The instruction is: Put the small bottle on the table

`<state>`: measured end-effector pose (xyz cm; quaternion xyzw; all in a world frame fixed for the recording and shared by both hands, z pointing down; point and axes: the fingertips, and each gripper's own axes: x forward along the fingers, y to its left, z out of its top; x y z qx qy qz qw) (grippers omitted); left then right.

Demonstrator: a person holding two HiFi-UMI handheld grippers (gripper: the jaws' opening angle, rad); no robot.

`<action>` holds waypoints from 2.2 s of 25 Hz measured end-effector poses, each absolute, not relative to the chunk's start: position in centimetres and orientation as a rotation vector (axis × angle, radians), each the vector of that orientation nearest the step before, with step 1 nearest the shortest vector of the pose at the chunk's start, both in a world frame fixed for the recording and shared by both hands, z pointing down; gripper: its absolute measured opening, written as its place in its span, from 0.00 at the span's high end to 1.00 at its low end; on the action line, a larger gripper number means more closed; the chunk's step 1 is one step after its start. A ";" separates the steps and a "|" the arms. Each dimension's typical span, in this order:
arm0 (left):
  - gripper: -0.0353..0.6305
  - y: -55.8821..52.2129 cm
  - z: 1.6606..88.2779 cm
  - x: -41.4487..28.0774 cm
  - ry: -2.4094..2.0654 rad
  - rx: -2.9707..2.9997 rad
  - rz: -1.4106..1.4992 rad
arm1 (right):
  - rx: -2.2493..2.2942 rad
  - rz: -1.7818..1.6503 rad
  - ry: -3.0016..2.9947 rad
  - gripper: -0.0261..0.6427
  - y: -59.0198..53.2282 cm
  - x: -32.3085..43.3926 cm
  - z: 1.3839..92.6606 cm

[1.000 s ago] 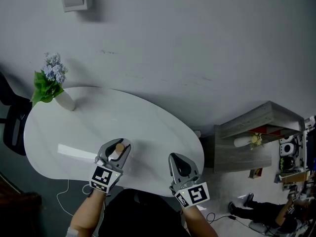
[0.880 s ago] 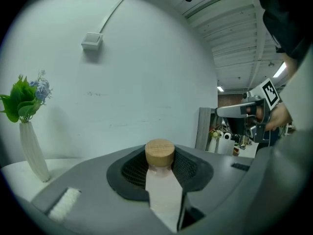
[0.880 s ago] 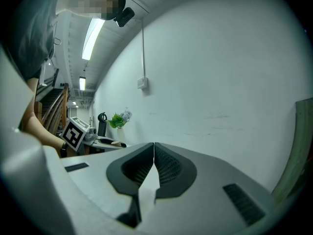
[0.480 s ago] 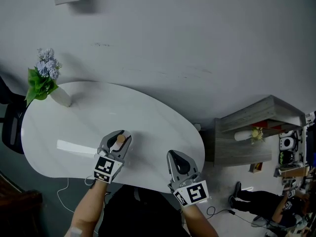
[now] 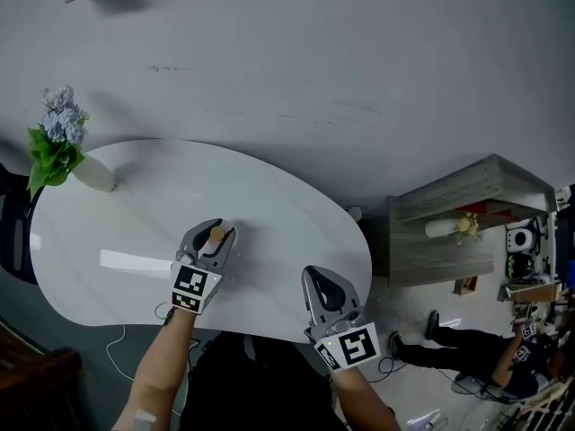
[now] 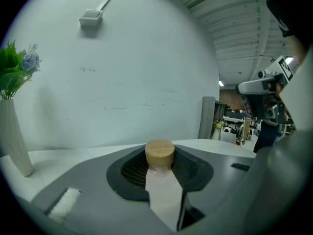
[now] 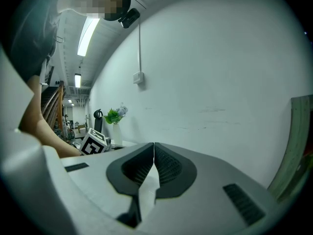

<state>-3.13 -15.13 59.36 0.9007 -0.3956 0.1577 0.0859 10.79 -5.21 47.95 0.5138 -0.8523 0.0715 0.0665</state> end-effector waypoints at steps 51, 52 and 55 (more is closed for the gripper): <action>0.77 -17.7 64.8 -0.4 -1.198 2.682 0.555 | 1.572 0.274 -2.494 0.95 -5.7 12.9 50.7; 0.77 -17.7 64.8 -0.4 -1.202 2.680 0.555 | 1.575 0.276 -2.494 0.95 -5.7 13.0 50.7; 0.77 -17.7 64.7 -0.3 -1.214 2.674 0.555 | 1.580 0.278 -2.494 0.95 -5.6 13.4 50.6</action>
